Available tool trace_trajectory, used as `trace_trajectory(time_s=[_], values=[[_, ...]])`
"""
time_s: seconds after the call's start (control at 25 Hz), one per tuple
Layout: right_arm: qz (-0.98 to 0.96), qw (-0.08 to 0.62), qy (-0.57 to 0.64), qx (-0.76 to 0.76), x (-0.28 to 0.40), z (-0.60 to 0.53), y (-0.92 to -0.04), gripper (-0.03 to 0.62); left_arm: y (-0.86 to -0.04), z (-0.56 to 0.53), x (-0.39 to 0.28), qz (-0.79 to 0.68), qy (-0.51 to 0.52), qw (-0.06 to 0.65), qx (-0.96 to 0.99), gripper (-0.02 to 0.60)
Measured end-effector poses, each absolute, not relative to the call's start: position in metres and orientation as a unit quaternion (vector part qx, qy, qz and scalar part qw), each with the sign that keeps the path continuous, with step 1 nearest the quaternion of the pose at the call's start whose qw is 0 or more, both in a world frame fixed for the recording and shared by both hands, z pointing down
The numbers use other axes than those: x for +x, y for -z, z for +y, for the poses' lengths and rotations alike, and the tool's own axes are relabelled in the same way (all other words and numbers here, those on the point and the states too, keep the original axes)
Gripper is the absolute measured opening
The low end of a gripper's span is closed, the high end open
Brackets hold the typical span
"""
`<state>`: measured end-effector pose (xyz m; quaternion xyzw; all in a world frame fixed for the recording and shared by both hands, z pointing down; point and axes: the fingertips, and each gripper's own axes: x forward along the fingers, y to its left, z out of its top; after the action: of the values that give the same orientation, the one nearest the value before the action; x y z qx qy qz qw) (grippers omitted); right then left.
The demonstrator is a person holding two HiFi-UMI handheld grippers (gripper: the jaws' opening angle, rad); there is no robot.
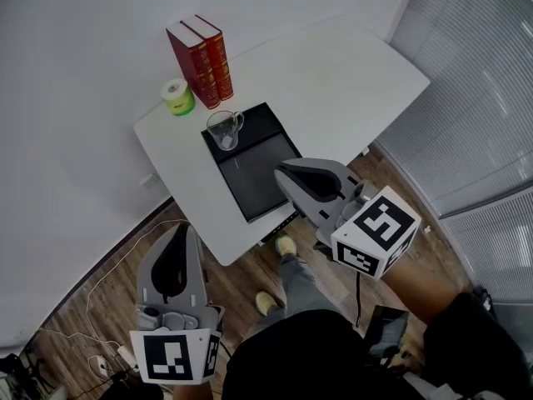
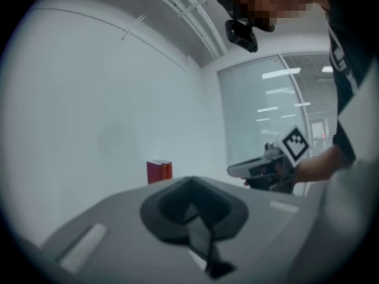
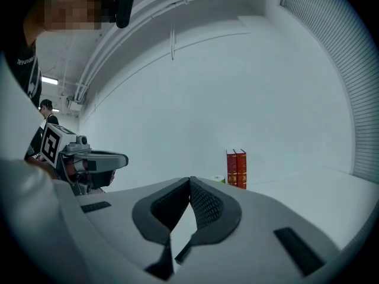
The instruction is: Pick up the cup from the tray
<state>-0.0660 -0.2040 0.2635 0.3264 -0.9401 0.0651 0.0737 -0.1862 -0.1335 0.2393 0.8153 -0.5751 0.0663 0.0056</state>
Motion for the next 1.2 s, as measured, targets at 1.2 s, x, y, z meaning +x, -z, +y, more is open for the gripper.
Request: trace_trajectory(time_s=[1.2], values=[[-0.96, 0.1, -0.058, 0.255, -0.069, -0.361, -0.278, 0.014, -0.237, -0.284, -0.18, -0.624, -0.076, 0.006, 0.778, 0.002]])
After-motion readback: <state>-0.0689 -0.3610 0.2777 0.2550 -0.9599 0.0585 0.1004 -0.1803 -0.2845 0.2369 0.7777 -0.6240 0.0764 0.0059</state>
